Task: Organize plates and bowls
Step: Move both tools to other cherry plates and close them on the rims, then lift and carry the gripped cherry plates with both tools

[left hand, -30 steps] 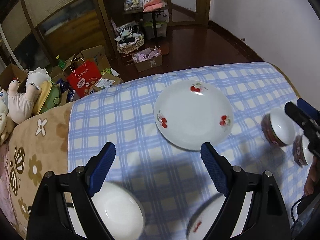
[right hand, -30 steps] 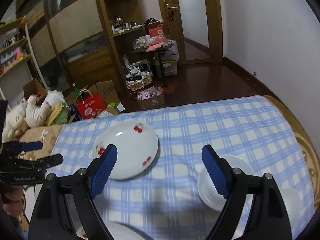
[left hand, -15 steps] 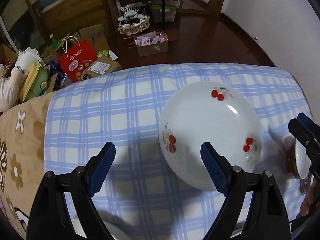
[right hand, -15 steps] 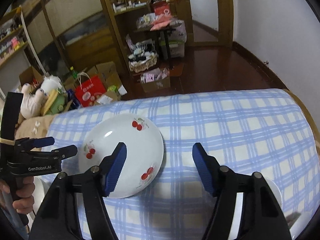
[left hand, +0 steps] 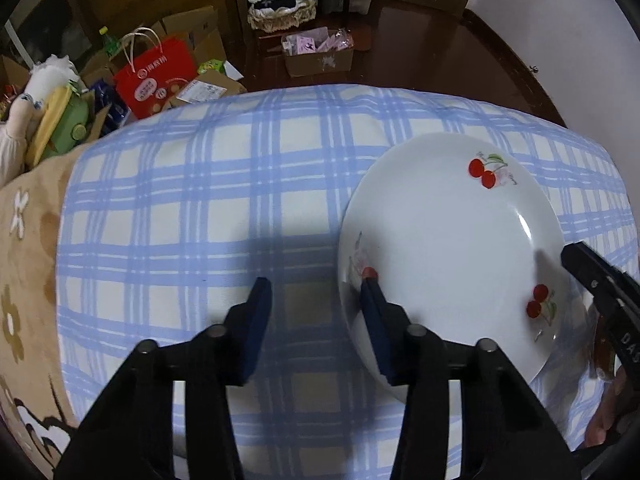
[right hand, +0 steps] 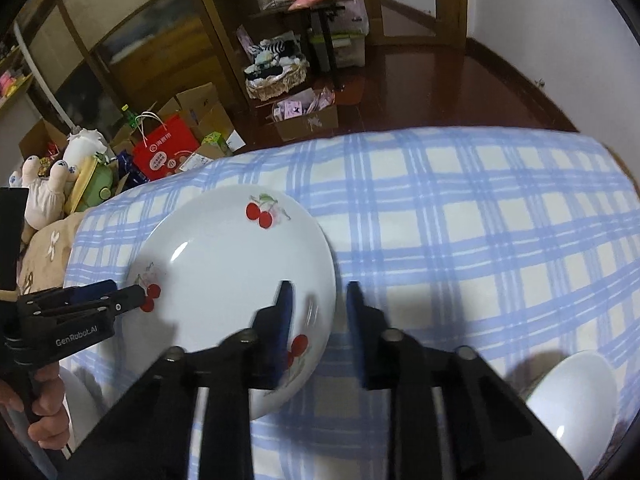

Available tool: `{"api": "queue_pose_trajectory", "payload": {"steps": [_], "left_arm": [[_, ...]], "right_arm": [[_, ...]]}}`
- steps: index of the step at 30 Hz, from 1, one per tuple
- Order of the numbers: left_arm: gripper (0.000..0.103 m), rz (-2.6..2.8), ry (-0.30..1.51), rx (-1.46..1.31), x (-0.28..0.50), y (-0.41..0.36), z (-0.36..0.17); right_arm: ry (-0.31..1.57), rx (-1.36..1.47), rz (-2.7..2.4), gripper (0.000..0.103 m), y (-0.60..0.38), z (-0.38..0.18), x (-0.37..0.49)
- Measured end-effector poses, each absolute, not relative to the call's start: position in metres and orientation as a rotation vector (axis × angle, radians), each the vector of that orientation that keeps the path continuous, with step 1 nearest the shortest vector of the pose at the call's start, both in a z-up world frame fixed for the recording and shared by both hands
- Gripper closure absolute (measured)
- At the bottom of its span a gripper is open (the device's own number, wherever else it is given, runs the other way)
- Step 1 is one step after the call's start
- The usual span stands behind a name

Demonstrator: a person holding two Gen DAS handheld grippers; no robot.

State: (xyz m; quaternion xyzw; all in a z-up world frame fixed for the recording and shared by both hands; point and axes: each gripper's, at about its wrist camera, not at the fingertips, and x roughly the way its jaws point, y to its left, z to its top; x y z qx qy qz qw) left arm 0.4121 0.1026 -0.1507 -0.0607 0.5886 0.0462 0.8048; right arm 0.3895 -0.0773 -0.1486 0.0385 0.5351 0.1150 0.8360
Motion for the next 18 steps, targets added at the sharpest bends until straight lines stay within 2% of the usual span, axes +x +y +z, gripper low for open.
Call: {"api": "queue_pose_trajectory", "payload": {"steps": [2,5,6,13,18], "left_arm": [[0.071,0.074,1.25,-0.135,0.414,0.101,-0.152],[0.088,0.042,1.239,-0.156,0.417,0.098,-0.155],[0.089,0.033,1.241,-0.166,0.418,0.096,-0.156],[0.091,0.031,1.232,-0.202,0.416,0.099,-0.155],[0.09,0.026,1.211,-0.108,0.405,0.089,-0.147]], "right_arm": [[1.135,0.08,0.239,0.089,-0.077,-0.152,0.388],[1.133,0.087,0.234,0.096,-0.08,-0.155,0.387],[1.137,0.091,0.235,0.096,-0.081,-0.156,0.388],[1.152,0.106,0.25,0.096,-0.083,-0.162,0.392],[1.133,0.089,0.236,0.096,-0.082,-0.156,0.381]]}}
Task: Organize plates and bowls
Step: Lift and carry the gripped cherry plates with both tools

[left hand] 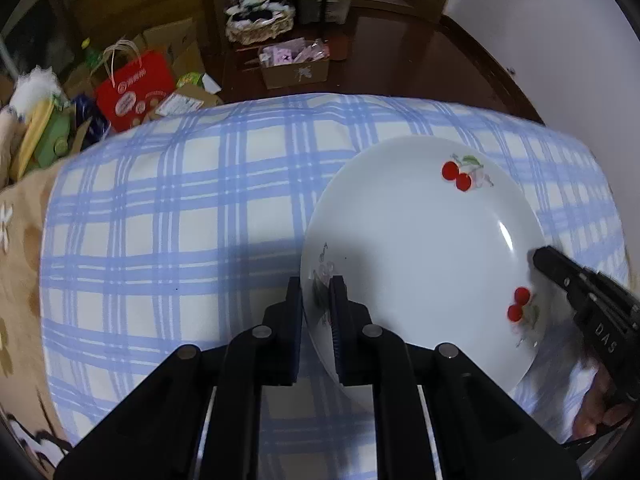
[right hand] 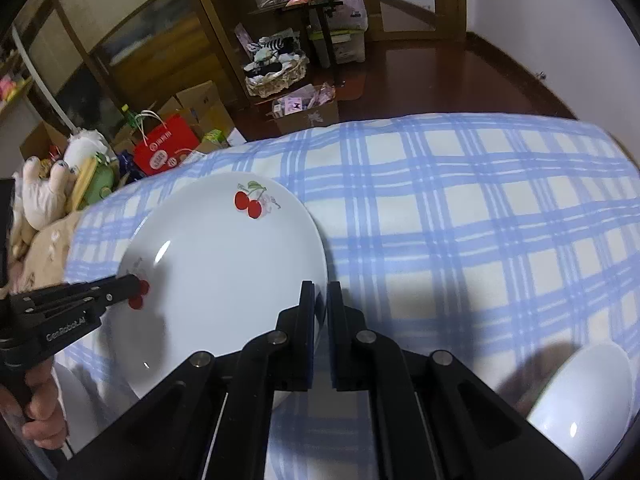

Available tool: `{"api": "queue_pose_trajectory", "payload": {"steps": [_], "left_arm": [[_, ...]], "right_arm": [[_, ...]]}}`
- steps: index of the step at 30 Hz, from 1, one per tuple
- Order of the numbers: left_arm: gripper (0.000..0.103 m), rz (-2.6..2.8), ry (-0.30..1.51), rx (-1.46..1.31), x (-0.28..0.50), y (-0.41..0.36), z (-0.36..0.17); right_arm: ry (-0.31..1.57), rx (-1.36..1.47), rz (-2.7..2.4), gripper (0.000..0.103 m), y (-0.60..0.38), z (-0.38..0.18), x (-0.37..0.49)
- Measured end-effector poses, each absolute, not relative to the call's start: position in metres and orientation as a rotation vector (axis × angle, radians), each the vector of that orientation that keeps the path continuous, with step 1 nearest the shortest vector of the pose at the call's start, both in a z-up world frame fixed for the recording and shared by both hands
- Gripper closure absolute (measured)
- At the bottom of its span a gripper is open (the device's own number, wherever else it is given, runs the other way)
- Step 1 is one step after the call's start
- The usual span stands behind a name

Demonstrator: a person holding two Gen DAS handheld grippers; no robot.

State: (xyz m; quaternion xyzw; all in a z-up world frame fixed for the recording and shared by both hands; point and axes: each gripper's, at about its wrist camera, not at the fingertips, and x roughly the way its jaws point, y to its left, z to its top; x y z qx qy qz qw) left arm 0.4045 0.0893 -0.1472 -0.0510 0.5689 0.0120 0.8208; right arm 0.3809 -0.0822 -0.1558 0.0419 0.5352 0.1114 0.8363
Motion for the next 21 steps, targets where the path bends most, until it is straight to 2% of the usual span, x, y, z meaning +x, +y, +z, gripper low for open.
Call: {"api": "queue_pose_trajectory", "payload": {"steps": [14,21], "left_arm": [[0.09,0.002,1.229,-0.17,0.381,0.101,-0.137],[0.091,-0.012,1.218,-0.139,0.365,0.091,-0.113]], "right_arm": [[1.112,0.106,0.292,0.097,-0.082,-0.131,0.351],[1.095,0.089,0.29,0.097,-0.088,-0.107,0.336]]}}
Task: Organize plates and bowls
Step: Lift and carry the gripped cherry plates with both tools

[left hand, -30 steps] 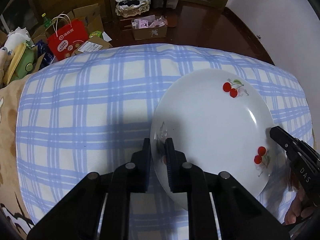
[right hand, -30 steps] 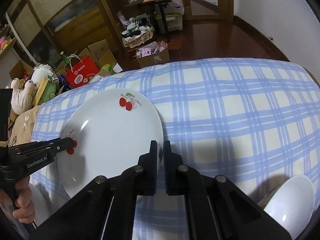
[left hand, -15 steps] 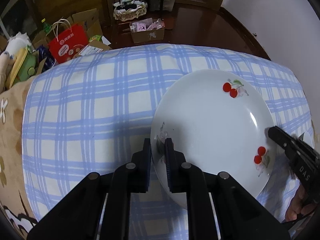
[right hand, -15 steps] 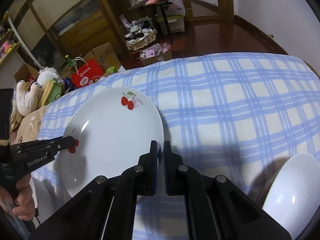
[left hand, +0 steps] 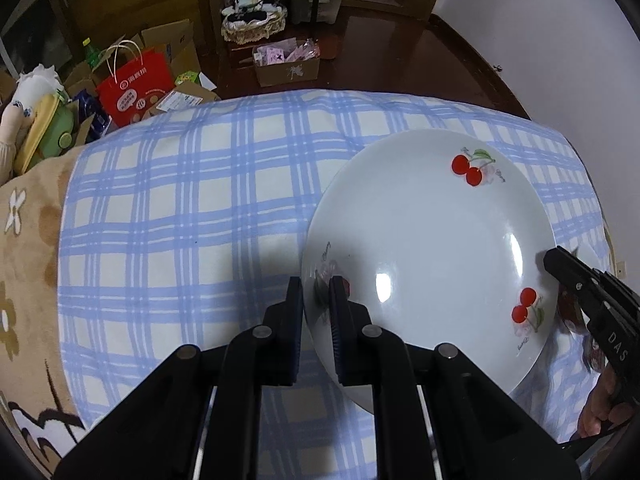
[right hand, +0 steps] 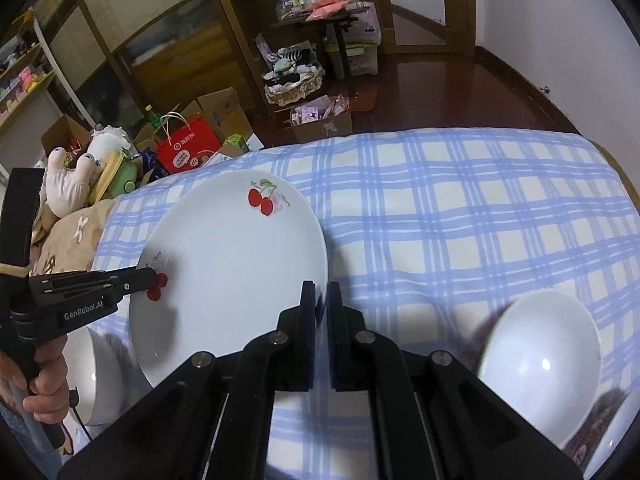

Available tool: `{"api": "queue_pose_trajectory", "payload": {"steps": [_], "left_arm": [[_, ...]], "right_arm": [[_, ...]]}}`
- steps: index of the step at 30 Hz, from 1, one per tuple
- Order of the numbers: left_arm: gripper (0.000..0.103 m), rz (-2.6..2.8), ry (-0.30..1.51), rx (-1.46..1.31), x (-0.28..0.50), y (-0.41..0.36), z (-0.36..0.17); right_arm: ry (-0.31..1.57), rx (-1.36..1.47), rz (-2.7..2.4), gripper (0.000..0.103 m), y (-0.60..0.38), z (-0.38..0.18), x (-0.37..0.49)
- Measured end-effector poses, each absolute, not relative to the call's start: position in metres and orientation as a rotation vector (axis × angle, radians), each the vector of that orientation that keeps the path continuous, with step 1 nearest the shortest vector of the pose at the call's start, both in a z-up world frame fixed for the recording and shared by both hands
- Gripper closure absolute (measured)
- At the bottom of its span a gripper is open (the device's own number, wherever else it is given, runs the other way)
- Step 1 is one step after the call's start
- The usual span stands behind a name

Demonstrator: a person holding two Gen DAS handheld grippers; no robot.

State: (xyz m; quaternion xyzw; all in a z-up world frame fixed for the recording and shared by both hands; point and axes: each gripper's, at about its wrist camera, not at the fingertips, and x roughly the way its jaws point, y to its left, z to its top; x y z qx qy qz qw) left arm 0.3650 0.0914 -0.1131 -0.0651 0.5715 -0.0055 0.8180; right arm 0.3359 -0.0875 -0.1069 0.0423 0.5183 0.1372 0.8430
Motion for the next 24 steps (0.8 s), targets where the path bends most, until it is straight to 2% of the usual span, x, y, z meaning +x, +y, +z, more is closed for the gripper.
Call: {"api": "queue_pose_trajectory", "payload": {"steps": [20,22,24], "left_arm": [[0.091,-0.086,1.122,-0.081,0.272,0.058,-0.034],[0.102,-0.153,1.084,-0.1,0.258,0.052,-0.024],[0.101,-0.275,1.032,-0.138,0.242,0.039,-0.006]], "right_arm": [[1.046,0.201,0.26,0.098,-0.127,-0.037,0.258],[1.051,0.252,0.284,0.098,-0.132,-0.034,0.248],[1.074,0.353,0.381,0.096,-0.13,-0.031,0.237]]}}
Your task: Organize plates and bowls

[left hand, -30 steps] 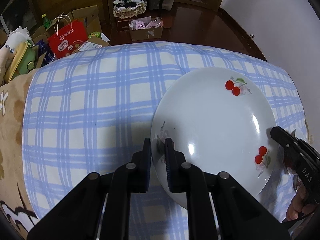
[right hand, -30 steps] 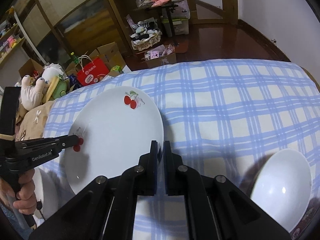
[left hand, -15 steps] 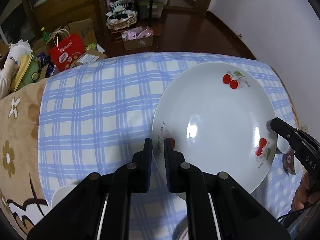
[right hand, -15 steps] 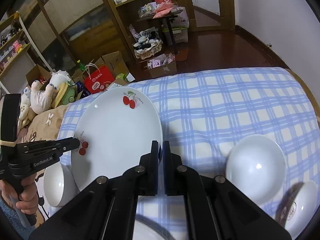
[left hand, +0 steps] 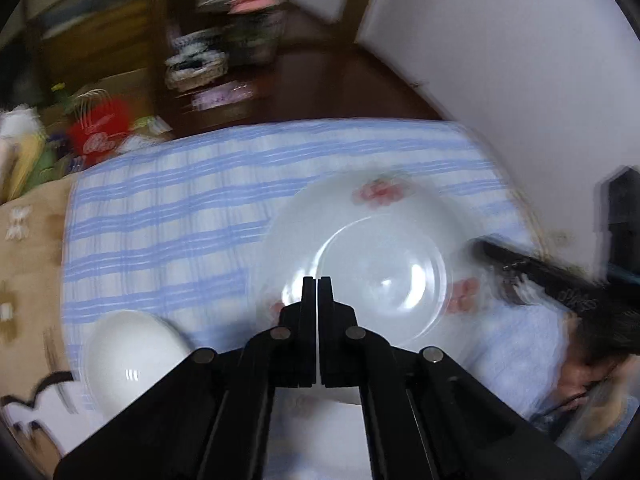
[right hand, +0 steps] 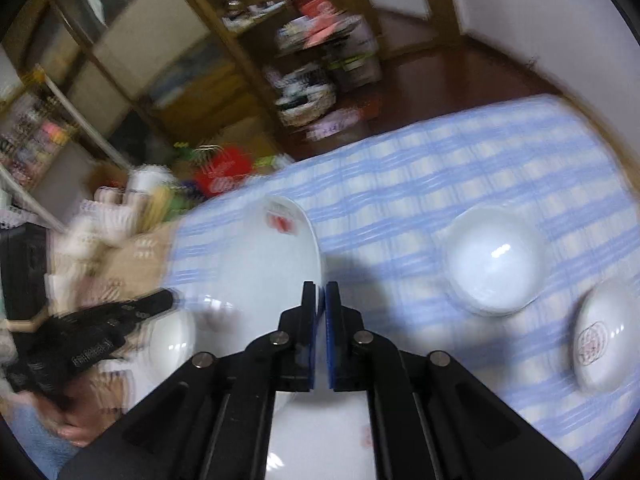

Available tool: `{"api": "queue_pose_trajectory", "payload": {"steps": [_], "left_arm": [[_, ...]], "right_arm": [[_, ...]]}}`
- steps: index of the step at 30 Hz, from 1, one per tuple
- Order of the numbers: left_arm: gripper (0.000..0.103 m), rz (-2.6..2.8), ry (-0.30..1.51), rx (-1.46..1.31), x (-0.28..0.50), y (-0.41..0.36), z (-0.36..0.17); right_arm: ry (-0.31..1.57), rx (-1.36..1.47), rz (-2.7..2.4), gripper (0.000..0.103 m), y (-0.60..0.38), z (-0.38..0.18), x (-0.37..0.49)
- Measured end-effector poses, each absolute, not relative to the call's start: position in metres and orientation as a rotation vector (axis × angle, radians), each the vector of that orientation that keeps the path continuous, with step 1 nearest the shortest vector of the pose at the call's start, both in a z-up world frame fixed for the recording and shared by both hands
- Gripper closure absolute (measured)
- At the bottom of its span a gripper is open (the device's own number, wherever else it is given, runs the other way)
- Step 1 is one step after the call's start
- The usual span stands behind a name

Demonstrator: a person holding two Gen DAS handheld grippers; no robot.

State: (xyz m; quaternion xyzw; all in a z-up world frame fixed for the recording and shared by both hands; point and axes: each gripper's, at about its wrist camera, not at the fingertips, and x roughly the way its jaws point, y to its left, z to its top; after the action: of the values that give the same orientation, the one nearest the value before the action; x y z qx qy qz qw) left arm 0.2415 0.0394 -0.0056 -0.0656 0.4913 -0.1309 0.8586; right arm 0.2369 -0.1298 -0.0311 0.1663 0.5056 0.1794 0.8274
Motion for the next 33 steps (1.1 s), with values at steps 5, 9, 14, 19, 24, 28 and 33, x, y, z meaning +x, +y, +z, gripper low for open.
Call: {"api": "queue_pose_trajectory", "payload": {"steps": [5,9,14,19,24,28,33], "left_arm": [[0.101,-0.152,1.08,-0.008,0.23,0.021,-0.028],[0.101,-0.033,1.157,0.02,0.22,0.04,-0.066],[0.099,0.059,1.178,-0.058,0.218,0.071,-0.081],[0.089,0.002,1.178,-0.145,0.231,0.078,-0.076],[0.071,0.009,1.205,-0.13,0.254,0.069,-0.082],[0.061,-0.011,1.22,-0.149,0.269,0.059,-0.093],[0.06,-0.007,1.283,-0.117,0.289,0.044,-0.118]], "right_arm": [[1.165,0.195,0.218,0.102,-0.1,-0.055,0.215],[1.179,0.166,0.191,0.102,-0.104,-0.074,0.202],[1.125,0.167,0.163,0.102,-0.121,-0.065,0.197],[1.131,0.166,0.141,0.095,-0.134,-0.06,0.214],[1.172,0.17,0.128,0.084,-0.142,-0.08,0.23],[1.213,0.195,0.143,0.077,-0.146,-0.107,0.241],[1.26,0.253,0.134,0.077,-0.154,-0.139,0.252]]}}
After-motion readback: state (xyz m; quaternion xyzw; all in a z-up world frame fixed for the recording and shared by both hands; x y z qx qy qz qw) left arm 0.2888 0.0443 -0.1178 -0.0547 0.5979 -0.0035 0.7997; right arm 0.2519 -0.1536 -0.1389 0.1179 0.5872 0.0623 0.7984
